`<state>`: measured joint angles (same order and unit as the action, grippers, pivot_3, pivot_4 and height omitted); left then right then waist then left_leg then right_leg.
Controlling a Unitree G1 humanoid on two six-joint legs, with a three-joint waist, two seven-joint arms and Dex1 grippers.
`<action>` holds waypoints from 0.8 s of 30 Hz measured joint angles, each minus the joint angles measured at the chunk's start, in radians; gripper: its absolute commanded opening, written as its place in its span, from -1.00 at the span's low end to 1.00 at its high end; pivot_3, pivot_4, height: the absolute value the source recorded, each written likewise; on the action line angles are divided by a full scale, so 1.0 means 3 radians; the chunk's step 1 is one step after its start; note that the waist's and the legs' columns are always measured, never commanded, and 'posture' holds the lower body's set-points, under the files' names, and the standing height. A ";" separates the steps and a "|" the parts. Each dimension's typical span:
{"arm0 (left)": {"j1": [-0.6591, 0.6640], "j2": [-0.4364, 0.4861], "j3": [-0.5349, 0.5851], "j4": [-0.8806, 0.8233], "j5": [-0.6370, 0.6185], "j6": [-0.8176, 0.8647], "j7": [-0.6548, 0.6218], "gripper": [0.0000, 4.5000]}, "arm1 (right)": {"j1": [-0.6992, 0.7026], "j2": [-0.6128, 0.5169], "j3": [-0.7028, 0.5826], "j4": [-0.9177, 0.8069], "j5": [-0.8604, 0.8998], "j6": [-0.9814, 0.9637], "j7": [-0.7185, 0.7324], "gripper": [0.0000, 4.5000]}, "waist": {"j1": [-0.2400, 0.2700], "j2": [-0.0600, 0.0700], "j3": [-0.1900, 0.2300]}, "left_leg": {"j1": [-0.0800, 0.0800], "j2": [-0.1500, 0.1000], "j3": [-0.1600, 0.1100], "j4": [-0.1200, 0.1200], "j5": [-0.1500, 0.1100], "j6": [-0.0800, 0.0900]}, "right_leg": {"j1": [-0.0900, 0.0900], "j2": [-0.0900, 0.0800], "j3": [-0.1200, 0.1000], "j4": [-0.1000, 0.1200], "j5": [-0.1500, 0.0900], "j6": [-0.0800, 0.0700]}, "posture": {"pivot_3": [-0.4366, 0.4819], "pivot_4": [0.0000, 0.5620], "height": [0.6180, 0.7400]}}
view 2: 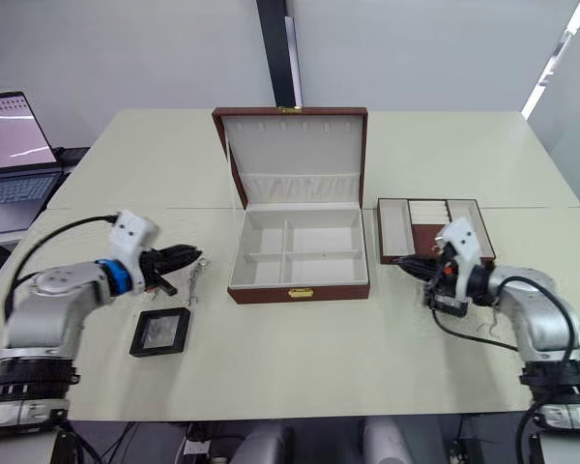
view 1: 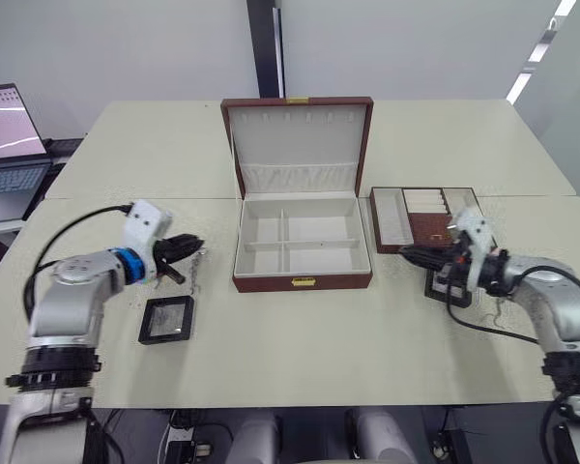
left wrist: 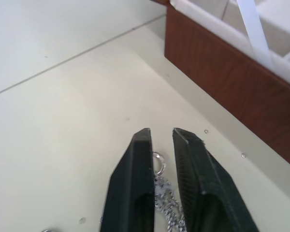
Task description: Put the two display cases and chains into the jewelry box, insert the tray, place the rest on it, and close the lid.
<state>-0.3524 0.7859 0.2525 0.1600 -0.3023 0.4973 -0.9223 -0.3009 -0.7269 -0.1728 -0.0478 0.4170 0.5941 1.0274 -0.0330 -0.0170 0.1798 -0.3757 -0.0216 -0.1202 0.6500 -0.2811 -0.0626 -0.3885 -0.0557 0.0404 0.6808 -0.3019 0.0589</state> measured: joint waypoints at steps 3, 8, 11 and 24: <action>0.0190 0.0343 0.0228 0.0129 -0.0054 -0.0037 -0.0170 0.13 | 0.0127 -0.0287 -0.0341 0.0224 0.0108 -0.0067 0.0134 0.04 | -0.0005 0.0000 0.0000 | 0.0004 0.0001 0.0007 -0.0003 0.0000 0.0000 | 0.0001 0.0001 0.0003 0.0000 0.0000 0.0000 | -0.05 -0.47 1.00; 0.0446 0.0680 0.0588 0.0604 -0.0044 -0.0240 -0.0235 0.79 | 0.0361 -0.0678 -0.0727 0.0982 0.0060 -0.0501 0.0312 0.68 | -0.0008 0.0000 0.0000 | 0.0011 0.0005 0.0020 -0.0010 0.0000 0.0001 | 0.0003 0.0001 0.0007 0.0000 0.0000 0.0000 | -0.05 -0.47 1.00; 0.0598 0.0751 0.0669 0.0782 -0.0016 -0.0406 -0.0236 1.00 | 0.0420 -0.0716 -0.0774 0.1292 0.0007 -0.0678 0.0382 0.99 | -0.0018 0.0000 0.0000 | 0.0018 0.0007 0.0027 -0.0012 -0.0001 0.0001 | 0.0006 0.0001 0.0012 0.0001 0.0000 0.0000 | -0.05 -0.47 1.00; 0.0849 0.0908 0.0821 0.1520 0.0053 -0.0975 -0.0175 1.00 | 0.0395 -0.0859 -0.0791 0.1804 -0.0076 -0.1091 0.0438 0.99 | -0.0077 0.0002 0.0001 | 0.0024 0.0013 0.0032 -0.0014 -0.0001 0.0001 | 0.0008 0.0004 0.0014 0.0002 0.0000 0.0000 | -0.05 -0.47 1.00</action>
<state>-0.0977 1.0583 0.4989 0.6159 -0.2865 0.2047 -0.9747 -0.1823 -0.9845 -0.4103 0.4933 0.3943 0.2668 1.1588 -0.0562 -0.0165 0.1800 -0.3687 -0.0177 -0.1107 0.6457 -0.2814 -0.0622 -0.3861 -0.0546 0.0445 0.6814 -0.3020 0.0588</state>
